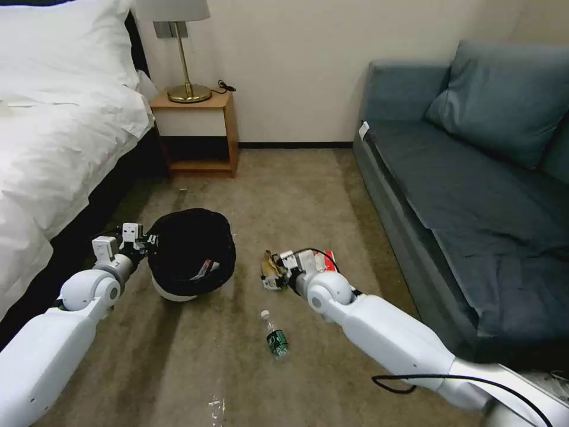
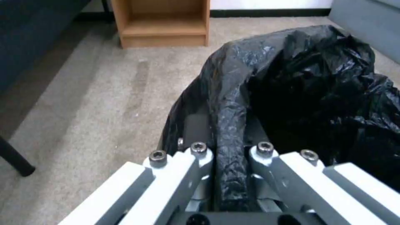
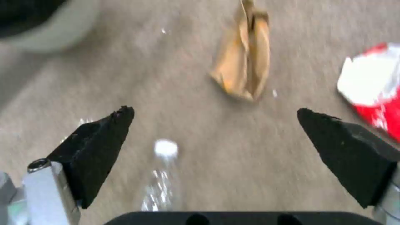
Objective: Pick up the trash bin, then pick up the garbage on the floor and place it into the trash bin.
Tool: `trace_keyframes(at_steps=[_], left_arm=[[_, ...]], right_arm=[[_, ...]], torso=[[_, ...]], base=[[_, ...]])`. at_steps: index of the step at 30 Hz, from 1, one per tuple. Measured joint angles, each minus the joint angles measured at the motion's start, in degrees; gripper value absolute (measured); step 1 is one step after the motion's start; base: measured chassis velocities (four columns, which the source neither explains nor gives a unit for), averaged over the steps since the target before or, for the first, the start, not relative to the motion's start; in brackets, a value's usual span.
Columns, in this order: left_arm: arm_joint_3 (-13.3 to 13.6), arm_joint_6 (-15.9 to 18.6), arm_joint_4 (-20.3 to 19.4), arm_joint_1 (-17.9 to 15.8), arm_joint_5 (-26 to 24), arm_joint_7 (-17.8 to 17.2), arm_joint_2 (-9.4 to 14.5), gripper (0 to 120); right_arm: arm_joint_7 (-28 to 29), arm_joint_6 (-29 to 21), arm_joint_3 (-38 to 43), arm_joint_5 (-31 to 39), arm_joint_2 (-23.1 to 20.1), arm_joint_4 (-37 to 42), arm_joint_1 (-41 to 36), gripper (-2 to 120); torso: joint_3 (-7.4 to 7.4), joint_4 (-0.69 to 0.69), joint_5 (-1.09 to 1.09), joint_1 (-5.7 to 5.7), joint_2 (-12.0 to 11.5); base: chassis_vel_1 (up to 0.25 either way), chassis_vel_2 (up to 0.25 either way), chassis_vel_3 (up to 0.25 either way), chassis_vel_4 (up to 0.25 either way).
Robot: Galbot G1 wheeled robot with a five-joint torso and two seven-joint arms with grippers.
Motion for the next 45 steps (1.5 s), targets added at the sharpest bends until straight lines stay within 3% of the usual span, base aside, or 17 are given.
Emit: trace_keyframes(at_steps=[8, 20, 45], left_arm=[[0.8, 0.1, 0.1, -0.7, 0.0, -0.2, -0.3, 5], [1.5, 0.2, 0.2, -1.3, -0.3, -0.6, -0.1, 5], [1.2, -0.2, 1.2, -1.0, 0.0, 0.1, -1.2, 5]], right_arm=[[-1.8, -0.9, 1.7, -1.5, -1.4, 0.4, -5.4, 100], [-6.9, 1.6, 1.5, -7.8, 4.8, -4.1, -10.1, 100], [-12.7, 8.2, 3.3, -17.1, 10.7, -16.7, -13.3, 100]], torso=[[0.00, 0.01, 0.00, 0.00, 0.0], [0.00, 0.03, 0.00, 0.00, 0.0], [0.01, 0.02, 0.00, 0.00, 0.0]], base=[[0.000, 0.000, 0.000, 0.000], [0.000, 0.000, 0.000, 0.000], [0.000, 0.000, 0.000, 0.000]])
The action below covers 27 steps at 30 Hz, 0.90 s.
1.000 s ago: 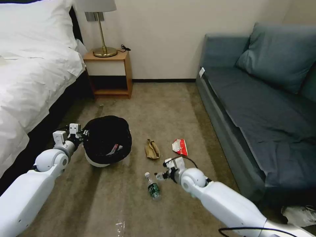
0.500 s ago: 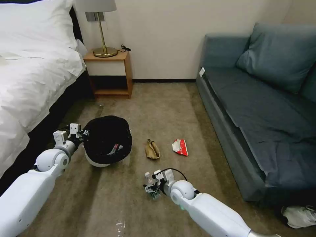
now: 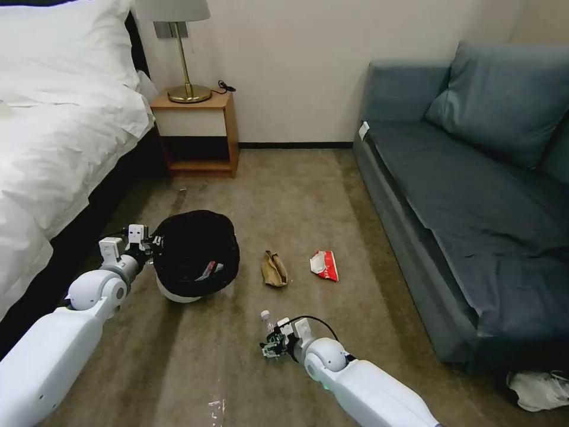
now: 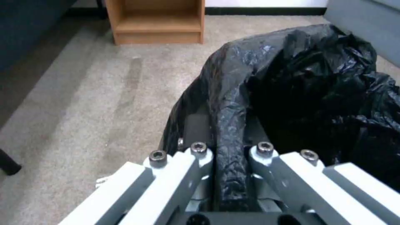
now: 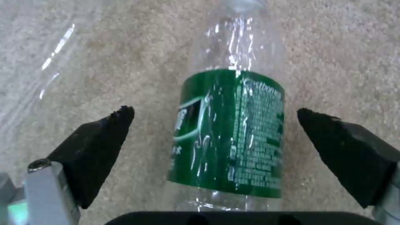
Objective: Pick up the trash bin, then pick up the garbage on the floor and place it into the trash bin.
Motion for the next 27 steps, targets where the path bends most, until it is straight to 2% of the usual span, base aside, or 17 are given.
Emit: trace_keyframes(at_steps=[8, 10, 11, 13, 14, 16, 18, 19, 21, 23, 27], left_arm=[[-0.1, -0.2, 0.4, 0.2, 0.4, 0.4, -0.5, 5], [-0.1, -0.4, 0.5, 0.2, 0.4, 0.5, -0.6, 5], [-0.1, -0.4, 0.5, 0.2, 0.4, 0.5, -0.6, 5], [-0.1, -0.4, 0.5, 0.1, 0.4, 0.5, -0.5, 5], [-0.1, -0.4, 0.5, 0.1, 0.4, 0.5, -0.5, 5], [-0.1, -0.4, 0.5, 0.1, 0.4, 0.6, -0.3, 5], [-0.1, -0.4, 0.5, 0.2, 0.4, 0.6, -0.3, 5], [-0.1, -0.4, 0.5, 0.2, 0.4, 0.6, -0.3, 5], [-0.2, -0.4, 0.5, 0.2, 0.4, 0.6, -0.3, 5], [-0.2, -0.4, 0.5, 0.2, 0.4, 0.6, -0.3, 5], [-0.3, -0.5, 0.4, 0.4, 0.4, 0.7, -0.3, 5]], right_arm=[[-1.4, 1.1, 0.7, -1.2, 1.2, -3.4, 0.0, 98], [-2.1, 2.1, 0.9, -1.6, 1.5, -4.7, 0.1, 85], [-2.1, 2.1, 0.9, -1.6, 1.5, -4.7, 0.1, 85], [-2.6, 2.7, 1.1, -2.0, 1.5, -5.3, 0.2, 76], [-2.6, 2.7, 1.1, -2.0, 1.5, -5.3, 0.2, 76], [-2.7, 2.9, 1.3, -2.0, 1.6, -5.5, 0.3, 64], [-2.7, 2.9, 1.4, -2.1, 1.6, -5.6, 0.3, 60], [-2.7, 2.9, 1.4, -2.1, 1.6, -5.6, 0.3, 52], [-2.8, 3.0, 1.4, -2.1, 1.6, -5.6, 0.2, 49], [-2.8, 3.0, 1.5, -2.1, 1.6, -5.6, 0.1, 38], [-2.8, 3.0, 1.7, -2.2, 1.6, -5.3, -0.3, 29]], torso=[[0.00, 0.00, -0.01, 0.00, 0.0], [0.00, -0.01, 0.00, 0.00, 0.0], [0.00, -0.01, 0.00, 0.00, 0.0], [0.00, -0.01, -0.02, 0.00, 0.0], [0.00, -0.01, -0.02, 0.00, 0.0], [-0.01, -0.02, -0.02, 0.00, 0.0], [-0.01, -0.03, -0.03, 0.00, 0.0], [-0.01, -0.02, -0.02, 0.00, 0.0], [0.00, -0.01, 0.01, 0.00, 0.0], [-0.01, 0.01, 0.00, 0.00, 0.0], [-0.01, 0.01, 0.00, 0.00, 0.0]], base=[[0.000, 0.000, 0.000, 0.000], [0.000, 0.000, 0.000, 0.000], [0.000, 0.000, 0.000, 0.000], [0.000, 0.000, 0.000, 0.000], [0.000, 0.000, 0.000, 0.000], [0.000, 0.000, 0.000, 0.000], [0.000, 0.000, 0.000, 0.000], [0.000, 0.000, 0.000, 0.000], [0.000, 0.000, 0.000, 0.000], [0.000, 0.000, 0.000, 0.000], [0.000, 0.000, 0.000, 0.000]])
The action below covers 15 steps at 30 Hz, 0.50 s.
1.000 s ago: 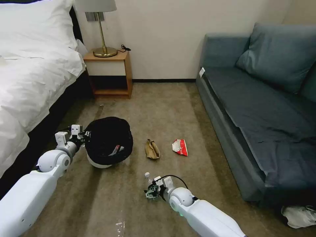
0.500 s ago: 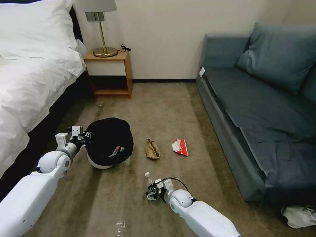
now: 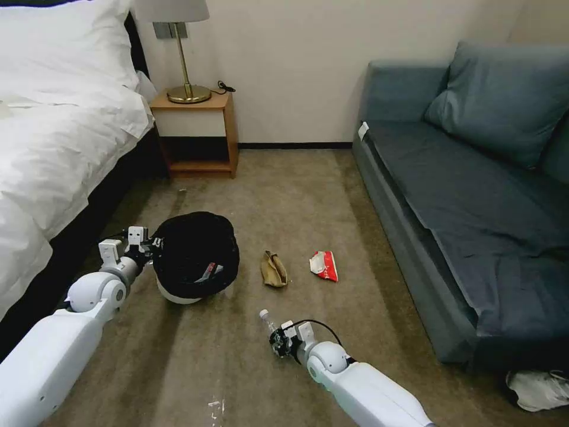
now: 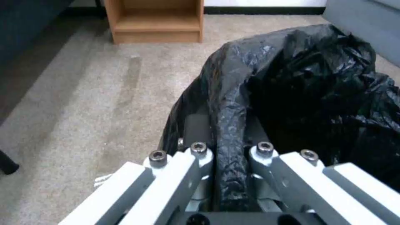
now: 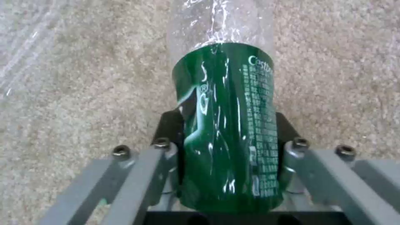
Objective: Pick up the trash bin, then pick up the garbage on the floor and place it into the trash bin.
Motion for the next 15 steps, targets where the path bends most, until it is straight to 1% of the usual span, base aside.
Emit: trace_keyframes(at_steps=[1, 4, 8, 10, 11, 14, 15], left_arm=[[0.0, 0.0, 0.0, 0.0, 0.0, 0.0, 0.0, 5], [0.0, 0.0, -0.2, 0.2, 0.1, 0.0, 0.0, 5], [0.0, 0.0, -0.5, 0.3, 0.1, 0.0, 0.2, 5], [0.2, 0.0, -0.8, 0.3, 0.0, 0.0, 0.4, 5], [0.2, 0.0, -0.8, 0.3, 0.0, 0.0, 0.4, 5], [0.3, 0.0, -1.3, 0.2, -0.2, 0.0, 0.8, 5], [0.3, 0.0, -1.3, 0.2, -0.2, 0.0, 0.8, 5]], right_arm=[[0.0, 0.0, 0.0, 0.0, 0.0, 0.0, 0.0, 29], [0.0, 0.0, 0.2, -0.1, -0.2, 0.4, -0.3, 22], [0.0, -0.1, 0.4, 0.0, -0.7, 1.0, 0.0, 22], [0.2, -0.5, 0.7, 0.4, -2.1, 2.2, 1.3, 22], [0.2, -0.5, 0.7, 0.4, -2.1, 2.2, 1.3, 22], [0.4, -0.7, 1.0, 1.4, -4.3, 4.7, 3.8, 22], [0.4, -0.7, 1.0, 1.4, -4.3, 4.7, 3.8, 22]], torso=[[0.00, 0.00, 0.00, 0.00, 0.0], [0.00, 0.00, 0.01, 0.00, 0.0], [0.01, 0.01, 0.02, 0.00, 0.0], [0.02, -0.01, -0.02, 0.00, 0.0], [0.02, -0.01, -0.02, 0.00, 0.0], [0.02, -0.02, -0.01, 0.00, 0.0], [0.02, -0.02, -0.01, 0.00, 0.0]], base=[[0.000, 0.000, 0.000, 0.000], [0.000, 0.000, 0.000, 0.000], [0.000, 0.000, 0.000, 0.000], [0.000, 0.000, 0.000, 0.000], [0.000, 0.000, 0.000, 0.000], [0.000, 0.000, 0.000, 0.000], [0.000, 0.000, 0.000, 0.000]])
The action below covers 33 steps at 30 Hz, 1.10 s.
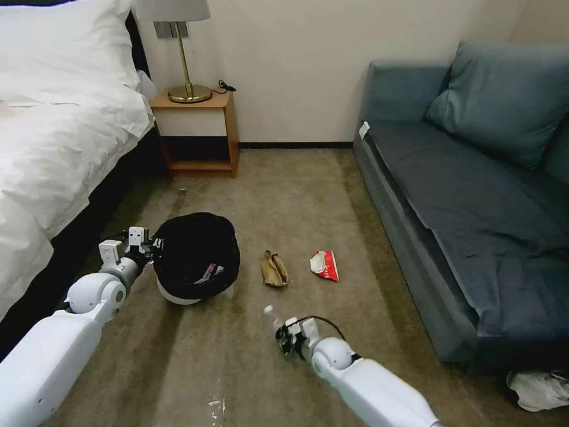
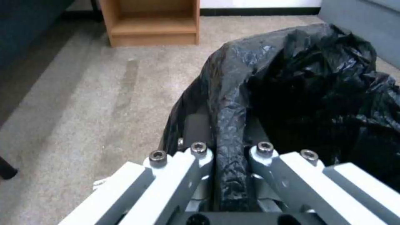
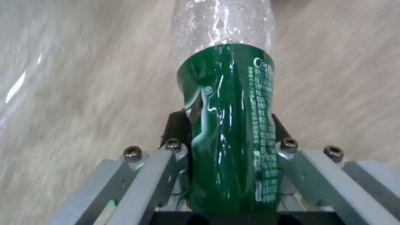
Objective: Pick up the trash bin, then pick up the garbage on the floor and place it into the trash bin.
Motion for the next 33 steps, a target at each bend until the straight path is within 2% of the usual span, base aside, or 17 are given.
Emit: trace_keyframes(at_steps=[4, 9, 12, 14, 17, 20, 24, 26, 27, 33], left_arm=[[0.2, 0.0, -0.1, 0.0, 0.0, 0.0, 0.0, 5], [1.0, 0.0, -0.2, -0.3, 0.1, -0.2, -0.3, 5], [1.0, 0.0, -0.2, -0.3, 0.1, -0.2, -0.3, 5], [1.5, 0.0, -0.3, -0.5, 0.1, -0.2, -0.5, 5], [2.1, 0.0, -0.2, -1.0, 0.2, -0.3, -0.8, 5], [2.9, 0.0, 0.3, -1.7, 0.2, -0.3, -1.3, 5], [3.7, 0.0, 0.7, -2.6, 0.2, -0.2, -2.1, 5], [4.2, 0.0, 1.0, -3.0, 0.2, -0.2, -2.6, 5], [4.5, -0.1, 1.3, -3.3, 0.2, -0.2, -3.2, 5], [4.5, -0.3, 1.7, -3.4, 0.3, -0.2, -3.7, 5]], right_arm=[[0.0, 0.0, 0.1, 0.4, -1.7, 1.8, 2.1, 22], [0.1, -0.2, 0.0, 2.4, -5.9, 5.8, 5.6, 22], [0.1, -0.2, -0.1, 2.6, -6.1, 6.1, 5.7, 22], [0.4, -0.3, -0.7, 3.7, -9.1, 8.8, 7.3, 22], [0.6, -0.2, -1.3, 4.8, -11.3, 11.9, 9.1, 22], [1.0, -0.2, -2.4, 7.0, -11.8, 14.9, 11.4, 22], [1.9, -0.8, -4.0, 10.3, -10.7, 17.4, 13.8, 22], [2.7, -1.1, -5.4, 12.0, -9.0, 18.4, 15.5, 22], [3.6, -1.2, -7.2, 13.9, -6.4, 19.3, 17.9, 22], [4.7, -1.2, -9.8, 16.5, -2.5, 19.3, 21.8, 22]], torso=[[0.00, 0.02, 0.00, 0.00, 0.0], [0.00, 0.01, 0.00, 0.00, 0.0], [0.00, 0.01, 0.00, 0.00, 0.0], [0.00, 0.00, 0.02, 0.00, 0.0], [-0.01, -0.02, 0.00, 0.00, 0.0], [-0.01, 0.02, 0.00, 0.00, 0.0], [-0.01, 0.02, 0.00, 0.00, 0.0], [-0.01, 0.00, -0.01, 0.00, 0.0], [-0.01, 0.02, -0.02, 0.00, 0.0], [-0.01, 0.03, -0.02, 0.00, 0.0]], base=[[0.000, 0.000, 0.000, 0.000], [0.000, 0.000, 0.000, 0.000], [0.000, 0.000, 0.000, 0.000], [0.000, 0.000, 0.000, 0.000], [0.000, 0.000, 0.000, 0.000], [0.000, 0.000, 0.000, 0.000], [0.000, 0.000, 0.000, 0.000], [0.000, 0.000, 0.000, 0.000], [0.000, 0.000, 0.000, 0.000], [0.000, 0.000, 0.000, 0.000]])
